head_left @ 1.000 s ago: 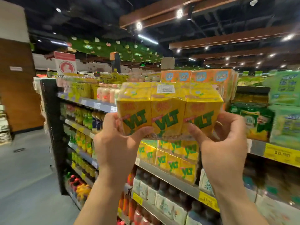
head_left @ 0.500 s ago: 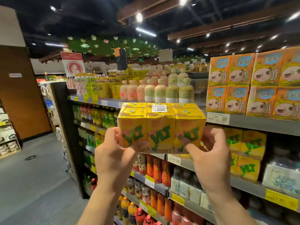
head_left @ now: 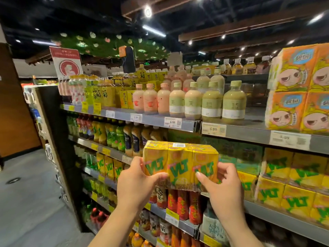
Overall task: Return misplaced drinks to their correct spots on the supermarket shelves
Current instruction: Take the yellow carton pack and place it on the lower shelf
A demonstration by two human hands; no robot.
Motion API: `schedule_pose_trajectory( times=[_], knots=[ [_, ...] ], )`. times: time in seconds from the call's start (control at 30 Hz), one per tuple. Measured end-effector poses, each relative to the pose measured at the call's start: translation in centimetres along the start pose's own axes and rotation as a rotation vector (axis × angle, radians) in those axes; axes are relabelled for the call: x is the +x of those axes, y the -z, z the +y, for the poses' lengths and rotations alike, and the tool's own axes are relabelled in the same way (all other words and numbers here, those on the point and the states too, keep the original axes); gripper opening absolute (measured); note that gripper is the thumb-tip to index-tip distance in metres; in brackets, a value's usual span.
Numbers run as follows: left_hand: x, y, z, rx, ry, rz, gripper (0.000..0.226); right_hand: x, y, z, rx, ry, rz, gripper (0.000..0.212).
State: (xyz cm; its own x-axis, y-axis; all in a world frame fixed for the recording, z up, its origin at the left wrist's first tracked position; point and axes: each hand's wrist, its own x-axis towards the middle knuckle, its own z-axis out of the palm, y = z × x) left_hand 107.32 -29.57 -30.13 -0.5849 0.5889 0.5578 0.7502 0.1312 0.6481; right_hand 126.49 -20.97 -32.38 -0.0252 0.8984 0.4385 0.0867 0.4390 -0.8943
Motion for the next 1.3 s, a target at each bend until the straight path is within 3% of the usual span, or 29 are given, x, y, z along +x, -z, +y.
schedule_pose_trajectory(
  times=[0.37,0.77,1.17,1.3],
  knots=[
    [8.6,-5.6,-5.0,-0.07,0.065,-0.131,0.055,5.5,-6.6,3.5,-0.072,-0.09,0.062,0.04],
    [16.5,-8.8,-8.5,-0.213,-0.021,-0.302,0.056,7.4,-11.8,3.8,-0.146,-0.125,0.285,0.042],
    [19.8,-13.4,-10.6,-0.406,-0.002,-0.439,0.046,9.2,-14.8,4.9,-0.313,-0.191,0.457,0.042],
    [20.8,-15.0,-11.8,-0.321,-0.136,-0.421,0.039,9.6,-15.3,4.5,-0.482,-0.21,0.492,0.042]
  ],
)
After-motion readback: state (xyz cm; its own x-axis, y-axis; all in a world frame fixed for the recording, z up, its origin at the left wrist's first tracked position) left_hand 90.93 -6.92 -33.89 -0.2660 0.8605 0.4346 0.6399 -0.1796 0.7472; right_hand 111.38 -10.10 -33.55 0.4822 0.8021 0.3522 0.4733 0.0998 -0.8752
